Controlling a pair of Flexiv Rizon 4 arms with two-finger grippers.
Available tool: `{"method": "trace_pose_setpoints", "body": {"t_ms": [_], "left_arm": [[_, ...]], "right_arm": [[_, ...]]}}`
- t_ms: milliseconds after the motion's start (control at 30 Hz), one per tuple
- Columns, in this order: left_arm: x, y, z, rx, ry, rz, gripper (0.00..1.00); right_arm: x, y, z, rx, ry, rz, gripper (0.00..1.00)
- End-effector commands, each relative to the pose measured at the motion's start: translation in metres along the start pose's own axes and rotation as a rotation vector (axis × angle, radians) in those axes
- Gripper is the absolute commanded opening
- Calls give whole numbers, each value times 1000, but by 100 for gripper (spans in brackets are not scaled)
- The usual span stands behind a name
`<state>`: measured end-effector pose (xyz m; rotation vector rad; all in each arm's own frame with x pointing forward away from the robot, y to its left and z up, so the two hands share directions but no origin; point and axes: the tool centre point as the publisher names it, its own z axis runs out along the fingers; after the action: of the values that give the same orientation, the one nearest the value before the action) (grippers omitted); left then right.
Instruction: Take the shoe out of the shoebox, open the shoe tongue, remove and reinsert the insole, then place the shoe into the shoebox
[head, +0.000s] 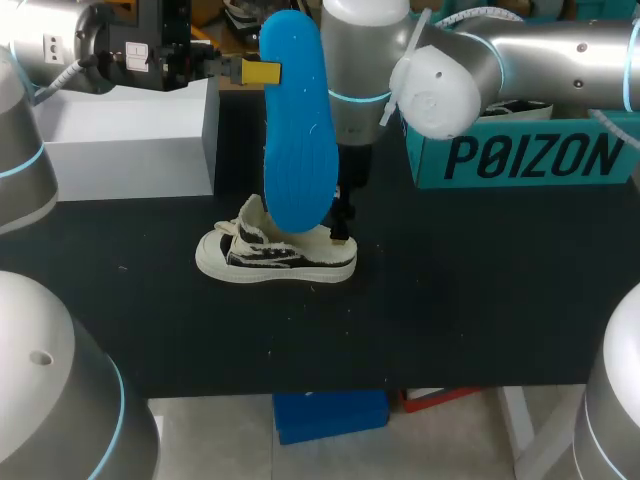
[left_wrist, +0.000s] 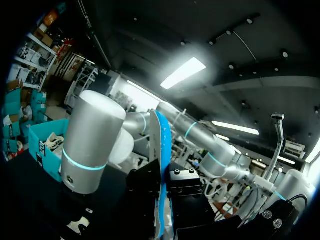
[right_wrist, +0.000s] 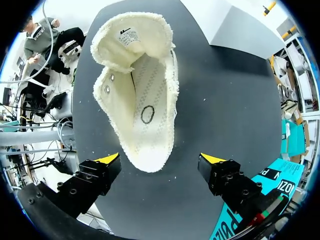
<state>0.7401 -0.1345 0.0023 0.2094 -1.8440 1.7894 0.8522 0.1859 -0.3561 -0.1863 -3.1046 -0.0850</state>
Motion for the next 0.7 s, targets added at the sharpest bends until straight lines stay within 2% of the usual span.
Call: {"method": "trace_pose_setpoints", "body": {"t_ms": [33, 233, 700], "left_arm": [[0, 1, 2, 2, -5, 1, 0], [0, 1, 2, 2, -5, 1, 0], [0, 1, 2, 2, -5, 1, 0]], "right_arm": [[0, 1, 1, -22, -8, 5, 100], [4, -3, 1, -164, -37, 4, 100], [8, -4, -1, -364, -93, -10, 100]]}}
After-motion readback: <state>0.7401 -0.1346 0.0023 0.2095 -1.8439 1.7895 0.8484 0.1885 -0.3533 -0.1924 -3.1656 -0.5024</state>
